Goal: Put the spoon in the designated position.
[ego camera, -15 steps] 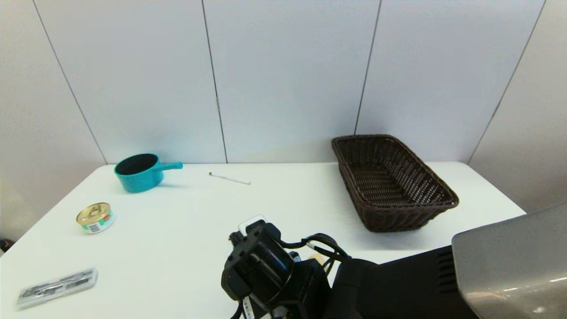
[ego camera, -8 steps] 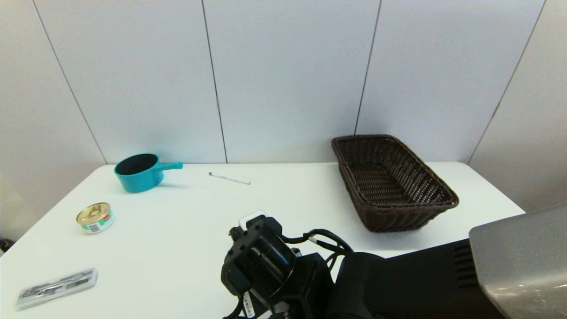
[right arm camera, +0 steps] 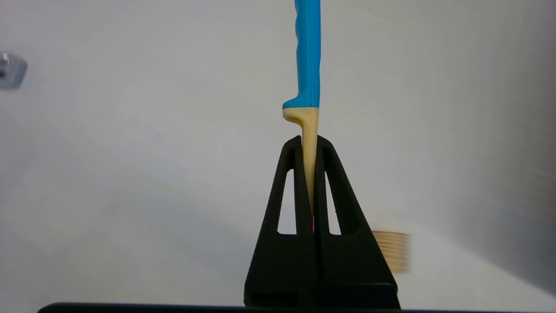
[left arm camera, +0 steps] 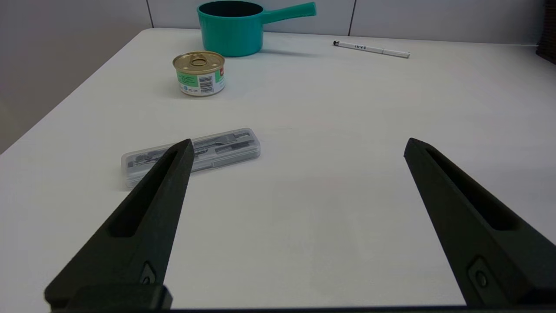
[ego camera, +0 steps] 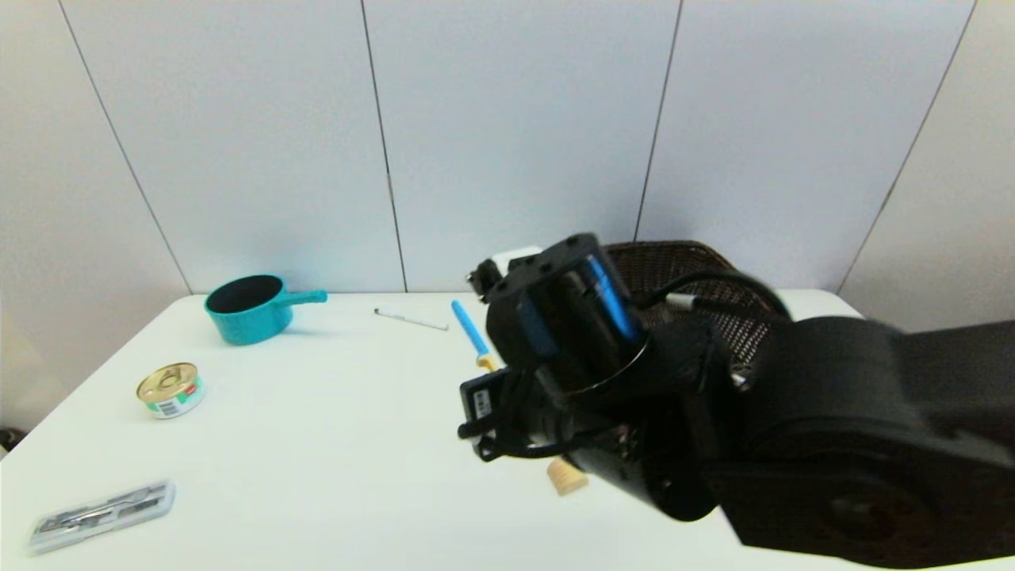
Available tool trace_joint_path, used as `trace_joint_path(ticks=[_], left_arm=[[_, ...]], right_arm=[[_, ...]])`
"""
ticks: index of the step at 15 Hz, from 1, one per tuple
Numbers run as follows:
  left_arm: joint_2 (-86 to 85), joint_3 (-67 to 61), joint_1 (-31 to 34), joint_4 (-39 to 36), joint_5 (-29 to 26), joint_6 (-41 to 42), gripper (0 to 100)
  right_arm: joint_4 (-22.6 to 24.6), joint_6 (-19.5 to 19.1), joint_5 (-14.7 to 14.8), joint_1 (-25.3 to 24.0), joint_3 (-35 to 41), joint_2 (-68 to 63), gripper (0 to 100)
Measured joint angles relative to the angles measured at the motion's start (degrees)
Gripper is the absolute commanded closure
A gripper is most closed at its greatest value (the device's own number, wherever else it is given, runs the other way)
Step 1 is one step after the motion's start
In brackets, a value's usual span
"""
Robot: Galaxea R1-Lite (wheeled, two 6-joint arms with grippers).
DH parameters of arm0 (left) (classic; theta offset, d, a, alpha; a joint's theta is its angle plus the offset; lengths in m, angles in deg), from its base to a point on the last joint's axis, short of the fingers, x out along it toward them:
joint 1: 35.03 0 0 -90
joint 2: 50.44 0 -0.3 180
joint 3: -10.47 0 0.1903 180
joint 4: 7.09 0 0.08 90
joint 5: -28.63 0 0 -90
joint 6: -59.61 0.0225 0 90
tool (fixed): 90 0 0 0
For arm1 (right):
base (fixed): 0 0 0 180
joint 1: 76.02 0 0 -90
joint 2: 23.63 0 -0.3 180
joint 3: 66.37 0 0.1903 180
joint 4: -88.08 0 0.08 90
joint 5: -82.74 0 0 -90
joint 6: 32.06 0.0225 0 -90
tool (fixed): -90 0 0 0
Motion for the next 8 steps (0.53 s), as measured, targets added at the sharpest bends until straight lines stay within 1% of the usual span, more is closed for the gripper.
trace_joint_path(ticks=[2, 4, 6, 8], left_arm=[[0.00, 0.00, 0.00, 0.00, 0.02, 0.00, 0], [0.00, 0.00, 0.00, 0.00, 0.00, 0.00, 0], [0.00, 0.00, 0.00, 0.00, 0.00, 0.02, 0], [0.00, 0.00, 0.00, 0.00, 0.02, -0.02, 0]], right_arm=[[-6.36, -2.01, -0.02, 3.41, -2.27, 5.10, 100], [-10.69, -5.81, -0.13, 8.17, -4.33, 10.03, 100], [-11.86, -9.84, -1.40, 14.51, -5.99, 14.69, 100], [-12.82, -11.80, -3.47, 21.46, -6.70, 18.33, 100]])
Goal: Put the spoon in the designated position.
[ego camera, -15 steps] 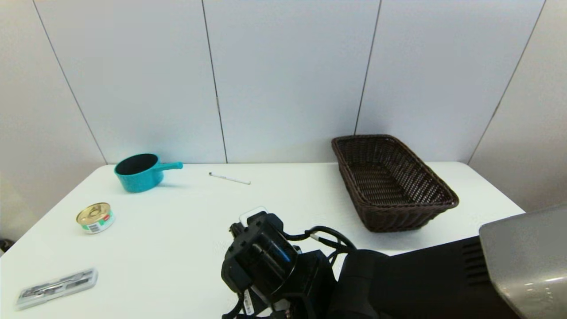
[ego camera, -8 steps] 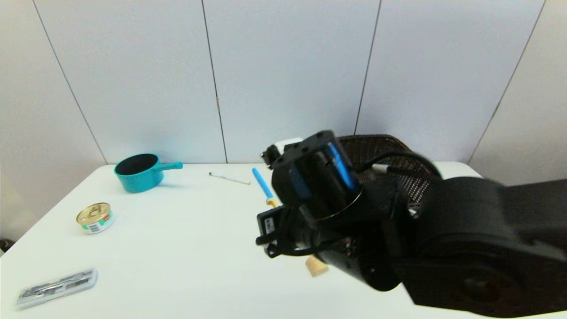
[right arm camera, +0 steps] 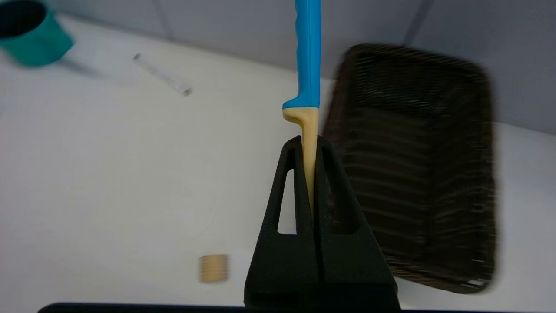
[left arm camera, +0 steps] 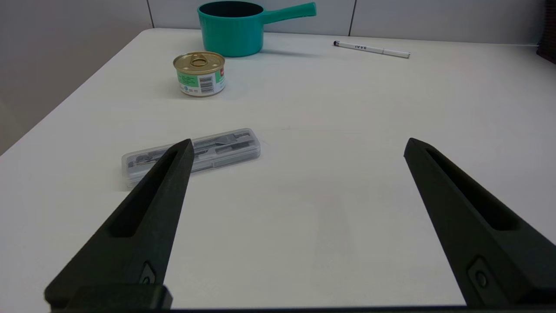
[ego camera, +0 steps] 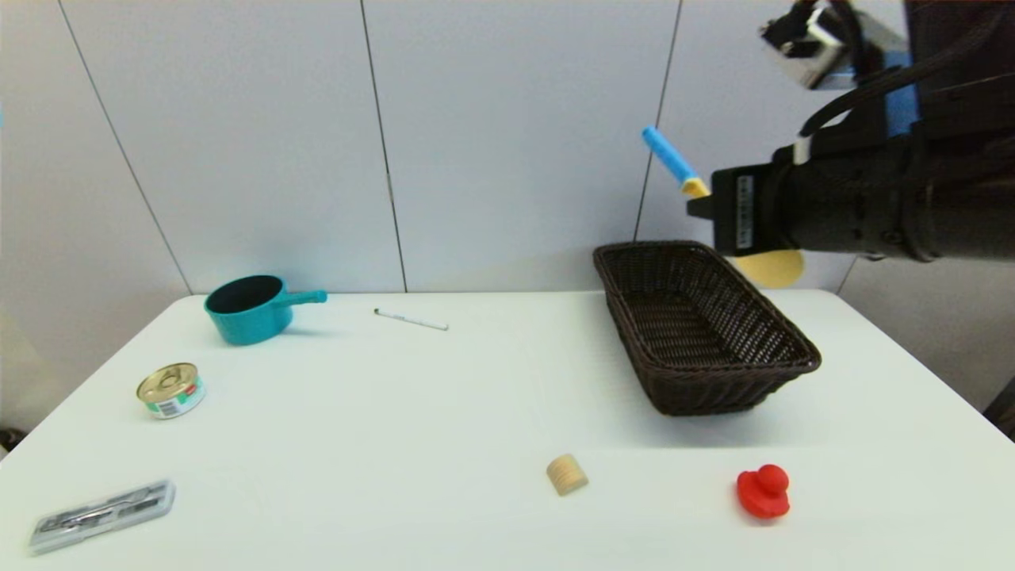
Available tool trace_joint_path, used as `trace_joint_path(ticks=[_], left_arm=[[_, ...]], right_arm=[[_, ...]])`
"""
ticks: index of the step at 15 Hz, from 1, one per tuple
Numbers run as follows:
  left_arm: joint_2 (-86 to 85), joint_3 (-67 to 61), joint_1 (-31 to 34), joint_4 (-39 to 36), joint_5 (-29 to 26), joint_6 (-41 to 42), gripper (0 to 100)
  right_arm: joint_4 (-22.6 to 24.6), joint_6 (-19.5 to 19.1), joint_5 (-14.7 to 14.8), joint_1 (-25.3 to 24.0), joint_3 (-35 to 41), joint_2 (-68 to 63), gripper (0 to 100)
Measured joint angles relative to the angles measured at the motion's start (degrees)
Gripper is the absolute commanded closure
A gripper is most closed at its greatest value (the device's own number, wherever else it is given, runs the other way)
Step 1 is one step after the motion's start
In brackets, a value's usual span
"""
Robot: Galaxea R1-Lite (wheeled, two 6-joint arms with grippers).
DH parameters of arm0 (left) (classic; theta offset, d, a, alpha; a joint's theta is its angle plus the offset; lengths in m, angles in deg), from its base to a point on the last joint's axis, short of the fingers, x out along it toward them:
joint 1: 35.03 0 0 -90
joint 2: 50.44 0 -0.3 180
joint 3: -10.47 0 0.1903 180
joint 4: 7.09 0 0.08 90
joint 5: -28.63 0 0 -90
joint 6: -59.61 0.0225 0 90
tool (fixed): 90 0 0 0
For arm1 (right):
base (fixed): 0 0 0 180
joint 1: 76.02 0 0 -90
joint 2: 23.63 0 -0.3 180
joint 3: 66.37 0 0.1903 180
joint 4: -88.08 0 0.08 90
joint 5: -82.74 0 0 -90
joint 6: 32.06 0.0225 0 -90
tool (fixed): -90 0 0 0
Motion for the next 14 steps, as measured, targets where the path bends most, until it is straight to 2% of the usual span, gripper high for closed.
trace_joint_path(ticks=[4, 8, 11, 14], left_arm=[[0.00, 0.00, 0.00, 0.00, -0.05, 0.05, 0], [0.00, 0.00, 0.00, 0.00, 0.00, 0.02, 0], [0.00, 0.00, 0.00, 0.00, -0.02, 0.00, 0], [0.00, 0.00, 0.00, 0.00, 0.00, 0.00, 0]], right_arm=[[-4.93, -2.26, -2.15, 14.54, 0.63, 4.33, 100], [-5.60, -2.65, -2.32, 26.54, 2.10, 2.32, 100], [-3.61, -2.65, -2.32, 32.13, 2.49, -3.21, 100], [-0.30, -2.78, -2.79, 34.72, 2.07, -11.54, 100]])
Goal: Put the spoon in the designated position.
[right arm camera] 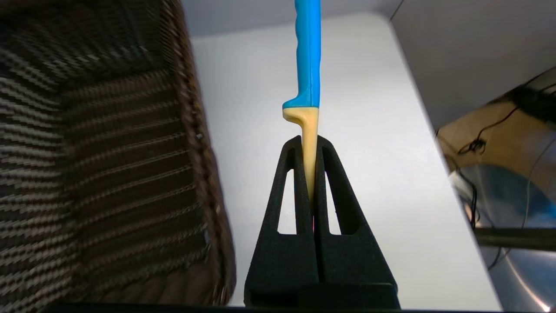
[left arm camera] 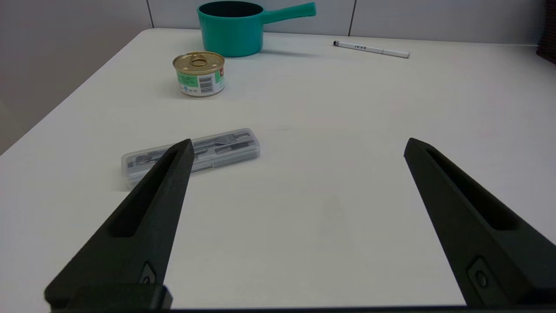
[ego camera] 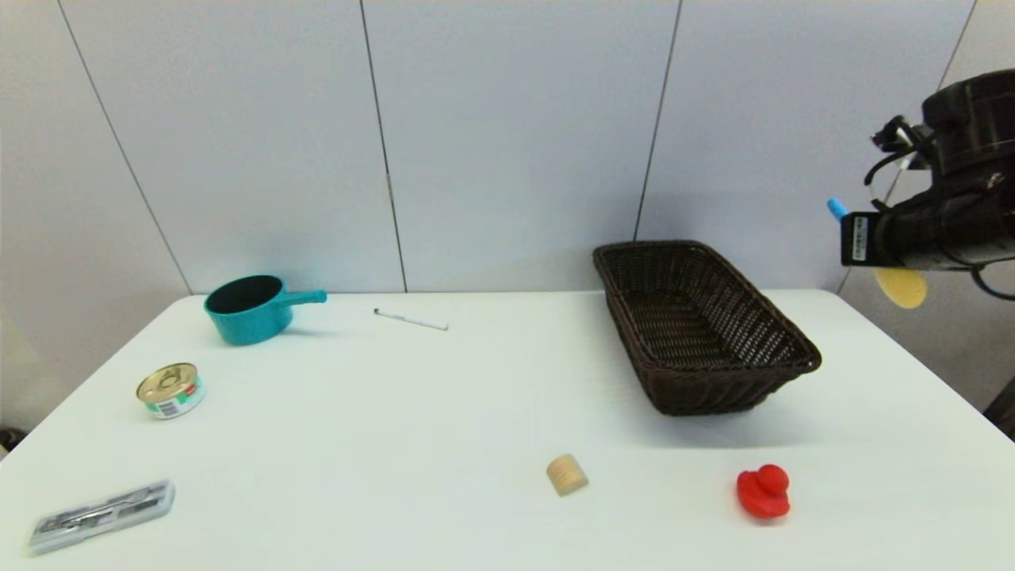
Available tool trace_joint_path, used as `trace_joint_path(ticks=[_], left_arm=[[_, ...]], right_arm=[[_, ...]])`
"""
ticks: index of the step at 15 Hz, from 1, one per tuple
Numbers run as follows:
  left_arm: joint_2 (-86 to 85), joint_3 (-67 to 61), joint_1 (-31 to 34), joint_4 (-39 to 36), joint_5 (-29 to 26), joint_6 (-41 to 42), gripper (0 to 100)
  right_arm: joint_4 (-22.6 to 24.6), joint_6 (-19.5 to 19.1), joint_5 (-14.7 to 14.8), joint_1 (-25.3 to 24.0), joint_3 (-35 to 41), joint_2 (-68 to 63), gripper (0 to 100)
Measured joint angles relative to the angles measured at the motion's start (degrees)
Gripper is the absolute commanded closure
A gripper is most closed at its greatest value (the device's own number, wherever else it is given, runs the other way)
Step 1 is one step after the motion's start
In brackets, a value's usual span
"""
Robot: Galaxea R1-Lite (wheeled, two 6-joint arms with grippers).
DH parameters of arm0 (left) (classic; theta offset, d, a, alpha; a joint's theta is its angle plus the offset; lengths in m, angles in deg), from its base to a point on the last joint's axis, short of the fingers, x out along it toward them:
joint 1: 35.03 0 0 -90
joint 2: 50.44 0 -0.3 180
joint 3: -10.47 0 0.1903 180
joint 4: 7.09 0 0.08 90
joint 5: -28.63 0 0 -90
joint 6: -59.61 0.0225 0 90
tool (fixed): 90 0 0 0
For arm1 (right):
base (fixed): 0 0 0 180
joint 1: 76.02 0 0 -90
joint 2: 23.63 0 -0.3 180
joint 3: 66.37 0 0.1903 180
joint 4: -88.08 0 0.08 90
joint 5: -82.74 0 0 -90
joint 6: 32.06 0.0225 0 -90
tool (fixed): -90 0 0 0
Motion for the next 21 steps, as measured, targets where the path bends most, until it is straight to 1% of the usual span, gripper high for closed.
trace_joint_path(ticks=[2, 5, 6, 8, 9, 11, 14, 18, 20, 21], left_arm=[[0.00, 0.00, 0.00, 0.00, 0.00, -0.02, 0], [0.00, 0.00, 0.00, 0.00, -0.05, 0.05, 0], [0.00, 0.00, 0.00, 0.00, -0.02, 0.02, 0], [0.00, 0.00, 0.00, 0.00, -0.05, 0.02, 0], [0.00, 0.00, 0.00, 0.00, 0.00, 0.02, 0], [0.00, 0.00, 0.00, 0.00, -0.05, 0.02, 0], [0.00, 0.00, 0.00, 0.00, -0.02, 0.02, 0], [0.00, 0.00, 0.00, 0.00, -0.02, 0.00, 0], [0.00, 0.00, 0.00, 0.02, -0.02, 0.02, 0], [0.00, 0.00, 0.00, 0.00, -0.02, 0.05, 0]], right_arm=[[2.27, -0.77, -0.71, 0.80, -1.39, -5.60, 100], [8.30, -2.90, -3.55, 2.06, -3.28, -13.70, 100], [9.90, -4.00, -3.96, 2.72, -3.82, -15.88, 100], [12.39, -7.19, -4.57, 4.38, -4.55, -19.55, 100], [13.57, -9.09, -5.60, 5.25, -4.67, -20.82, 100], [15.01, -12.47, -8.87, 7.13, -4.83, -22.53, 100], [16.37, -13.21, -12.25, 8.59, -4.85, -24.48, 100], [17.86, -13.21, -20.24, 9.42, -5.00, -26.39, 100], [18.16, -13.03, -22.83, 9.53, -5.08, -26.99, 100], [18.16, -13.00, -23.05, 9.50, -5.13, -27.21, 100]])
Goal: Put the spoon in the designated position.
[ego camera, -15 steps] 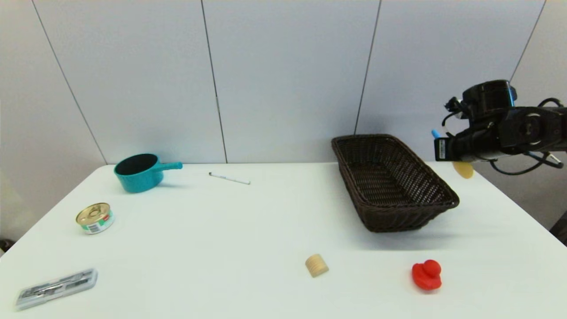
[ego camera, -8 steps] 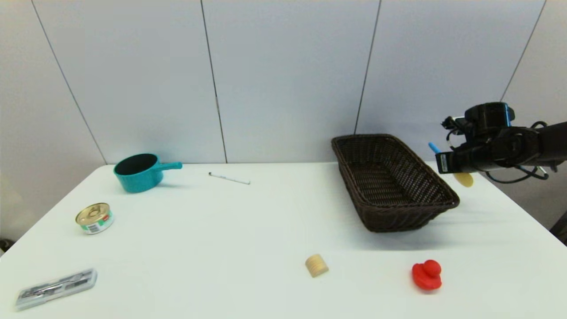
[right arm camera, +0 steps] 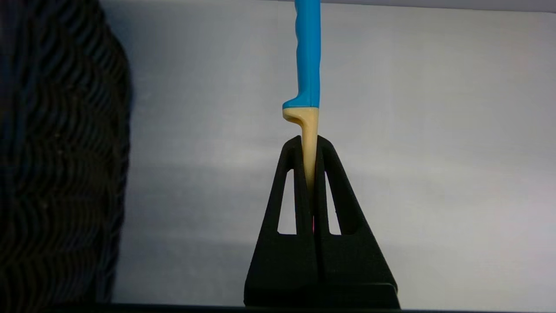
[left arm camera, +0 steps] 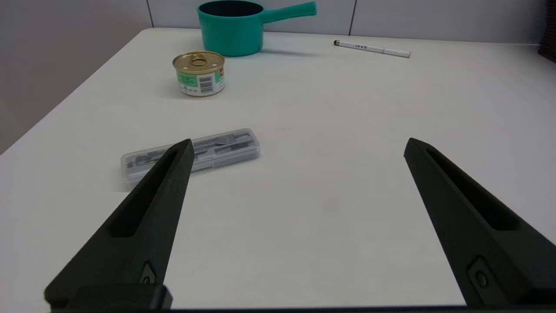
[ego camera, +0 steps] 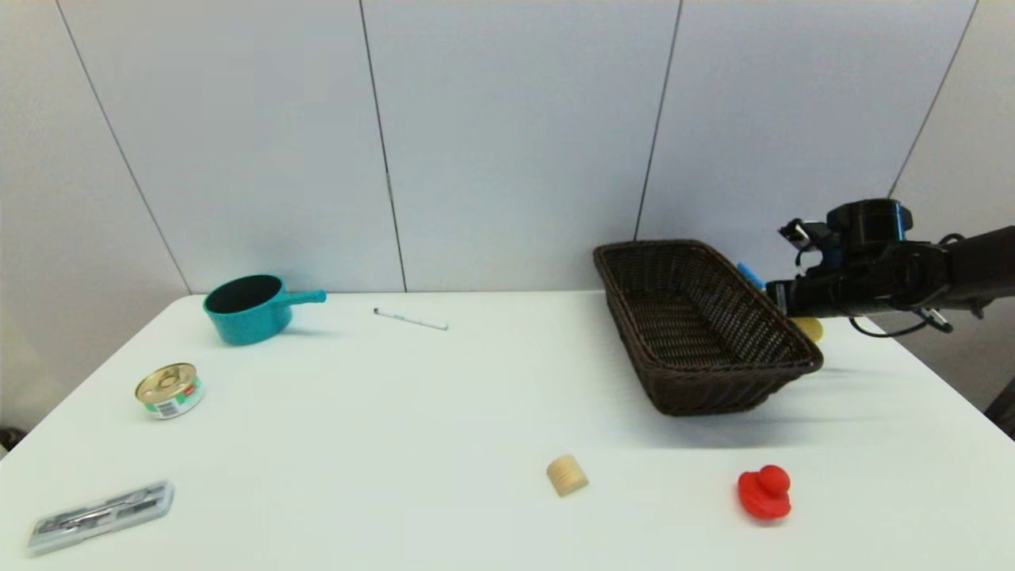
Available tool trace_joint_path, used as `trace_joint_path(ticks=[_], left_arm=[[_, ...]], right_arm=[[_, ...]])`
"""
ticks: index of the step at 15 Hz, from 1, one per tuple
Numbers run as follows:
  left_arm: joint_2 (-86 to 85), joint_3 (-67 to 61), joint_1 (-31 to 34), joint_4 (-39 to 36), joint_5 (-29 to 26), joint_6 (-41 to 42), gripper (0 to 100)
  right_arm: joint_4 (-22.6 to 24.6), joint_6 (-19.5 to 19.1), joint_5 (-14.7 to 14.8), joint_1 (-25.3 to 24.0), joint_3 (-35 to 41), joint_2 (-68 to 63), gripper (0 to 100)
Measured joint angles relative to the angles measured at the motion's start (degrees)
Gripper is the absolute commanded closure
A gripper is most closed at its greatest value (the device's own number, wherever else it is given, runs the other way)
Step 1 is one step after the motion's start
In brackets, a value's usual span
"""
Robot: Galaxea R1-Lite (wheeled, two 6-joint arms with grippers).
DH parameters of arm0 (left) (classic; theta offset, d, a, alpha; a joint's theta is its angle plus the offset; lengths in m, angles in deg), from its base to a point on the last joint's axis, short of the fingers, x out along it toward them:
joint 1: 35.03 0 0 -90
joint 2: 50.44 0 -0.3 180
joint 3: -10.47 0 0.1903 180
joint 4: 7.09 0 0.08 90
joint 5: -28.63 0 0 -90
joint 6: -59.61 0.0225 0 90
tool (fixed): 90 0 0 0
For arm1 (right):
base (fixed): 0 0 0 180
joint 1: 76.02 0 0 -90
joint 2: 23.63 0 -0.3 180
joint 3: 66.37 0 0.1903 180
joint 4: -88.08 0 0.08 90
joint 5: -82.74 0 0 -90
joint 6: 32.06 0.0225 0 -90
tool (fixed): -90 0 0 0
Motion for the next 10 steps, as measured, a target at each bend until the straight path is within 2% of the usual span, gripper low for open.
trace_joint_path(ticks=[3, 4, 10], left_arm=[[0.00, 0.00, 0.00, 0.02, -0.02, 0.00, 0], [0.00, 0.00, 0.00, 0.02, -0.02, -0.05, 0], [0.00, 0.00, 0.00, 0.00, 0.00, -0.05, 0]], right_arm=[[-0.52, 0.35, -0.11, 0.06, 0.20, -0.41, 100], [-0.63, 0.35, -0.13, 0.11, 0.27, -0.48, 0], [-0.94, 0.22, -0.11, 1.28, 0.33, -1.41, 0]])
